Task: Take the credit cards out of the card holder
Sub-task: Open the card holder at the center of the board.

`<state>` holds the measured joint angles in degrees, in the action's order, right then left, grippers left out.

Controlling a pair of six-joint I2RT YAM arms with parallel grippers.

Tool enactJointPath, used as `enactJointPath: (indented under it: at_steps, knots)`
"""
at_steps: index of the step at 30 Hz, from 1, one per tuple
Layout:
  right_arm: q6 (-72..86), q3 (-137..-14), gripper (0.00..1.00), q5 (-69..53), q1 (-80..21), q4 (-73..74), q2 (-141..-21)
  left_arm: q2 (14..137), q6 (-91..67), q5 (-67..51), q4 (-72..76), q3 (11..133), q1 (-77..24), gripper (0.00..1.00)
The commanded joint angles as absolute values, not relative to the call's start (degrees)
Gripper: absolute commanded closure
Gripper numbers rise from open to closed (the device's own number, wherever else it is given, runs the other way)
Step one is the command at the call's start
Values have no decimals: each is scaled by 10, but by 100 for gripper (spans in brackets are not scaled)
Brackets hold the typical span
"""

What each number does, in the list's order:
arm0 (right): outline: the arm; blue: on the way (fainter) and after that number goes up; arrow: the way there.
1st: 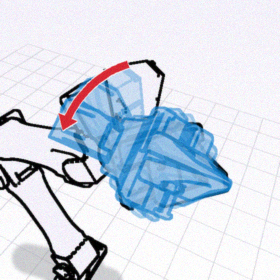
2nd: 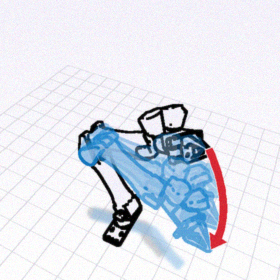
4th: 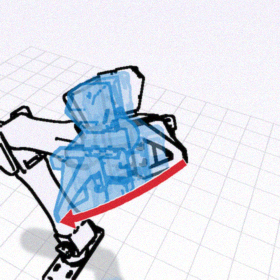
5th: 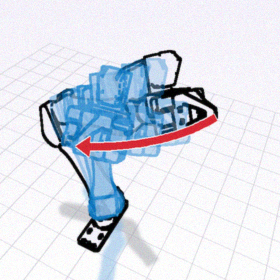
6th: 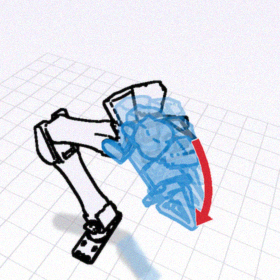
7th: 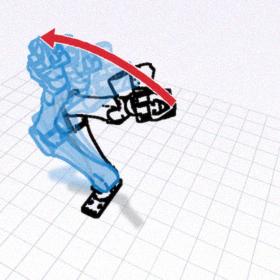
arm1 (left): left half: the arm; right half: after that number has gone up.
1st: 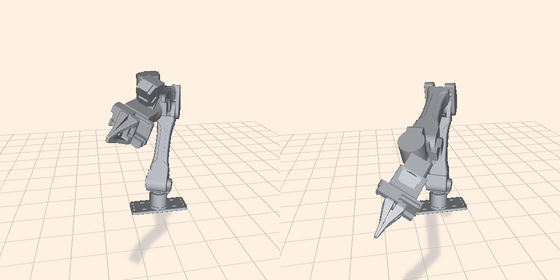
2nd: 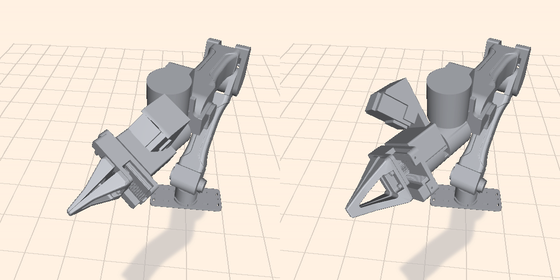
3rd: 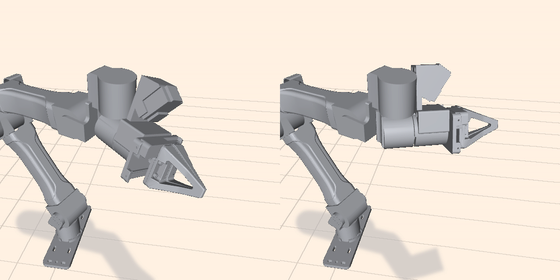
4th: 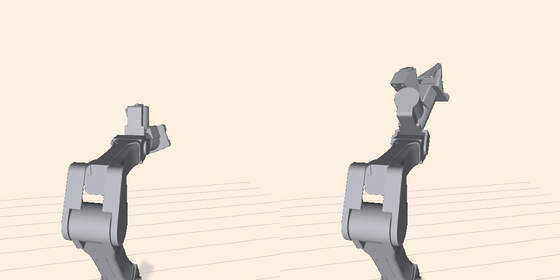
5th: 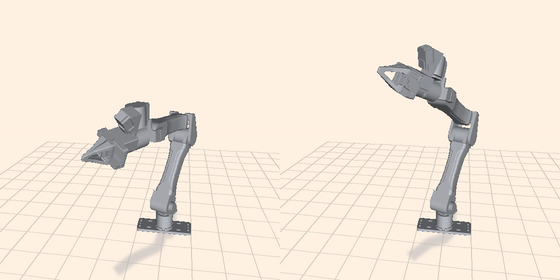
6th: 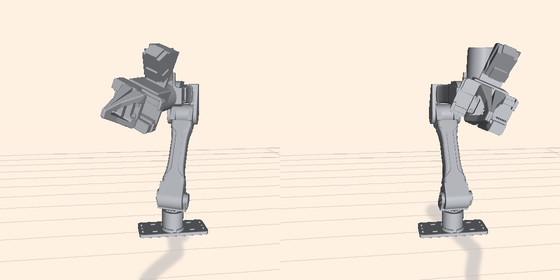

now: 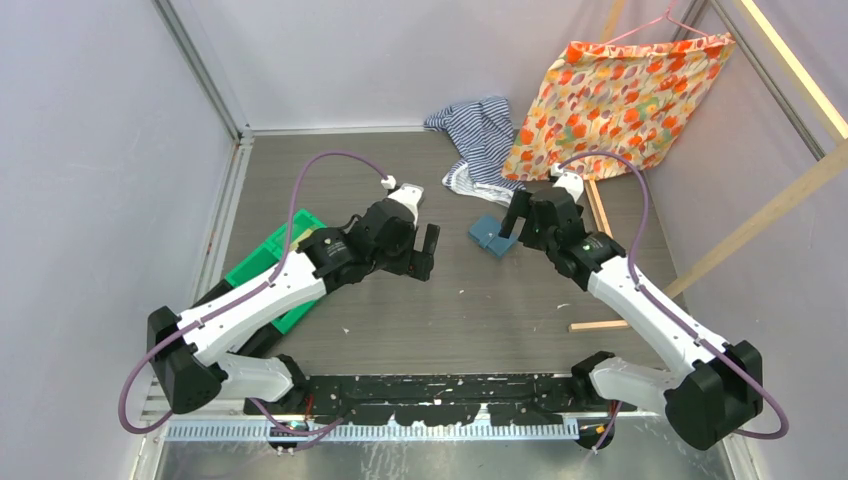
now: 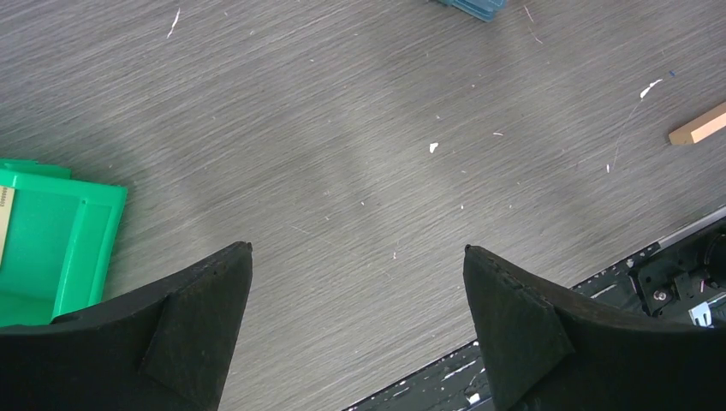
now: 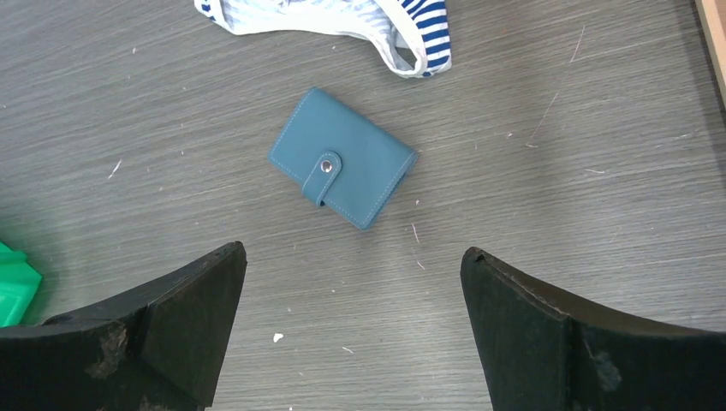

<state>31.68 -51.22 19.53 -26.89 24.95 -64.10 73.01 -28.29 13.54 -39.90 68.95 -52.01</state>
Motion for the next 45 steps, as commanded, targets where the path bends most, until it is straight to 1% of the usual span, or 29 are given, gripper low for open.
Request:
enactJointPath:
  at_steps: [1, 12, 15, 18, 23, 27, 36, 41, 45]
  knots:
    - [324, -522, 0, 215, -268, 240, -620, 708, -286, 151, -371, 685, -518, 5]
    - [318, -516, 0, 214, -268, 237, -616, 700, -285, 146, -365, 677, -519, 6]
    - [310, -509, 0, 211, -268, 228, -633, 704, -284, 142, -368, 670, -519, 6]
    - [299, -522, 0, 187, -261, 237, -684, 719, -298, 129, -367, 657, -519, 7]
    - [302, -599, 0, 172, -257, 295, -810, 779, -330, 101, -362, 637, -519, 7]
    - [311, -619, 0, 145, -235, 252, -878, 806, -346, 74, -362, 641, -519, 7]
    - [307, -714, 0, 84, -186, 208, -1033, 781, -319, 97, -405, 660, -488, 6]
    - [313, -730, 0, 32, -176, 198, -1076, 754, -324, 77, -411, 655, -448, 6]
    - [335, -686, 0, -56, -178, 176, -1055, 737, -326, 74, -407, 642, -431, 6]
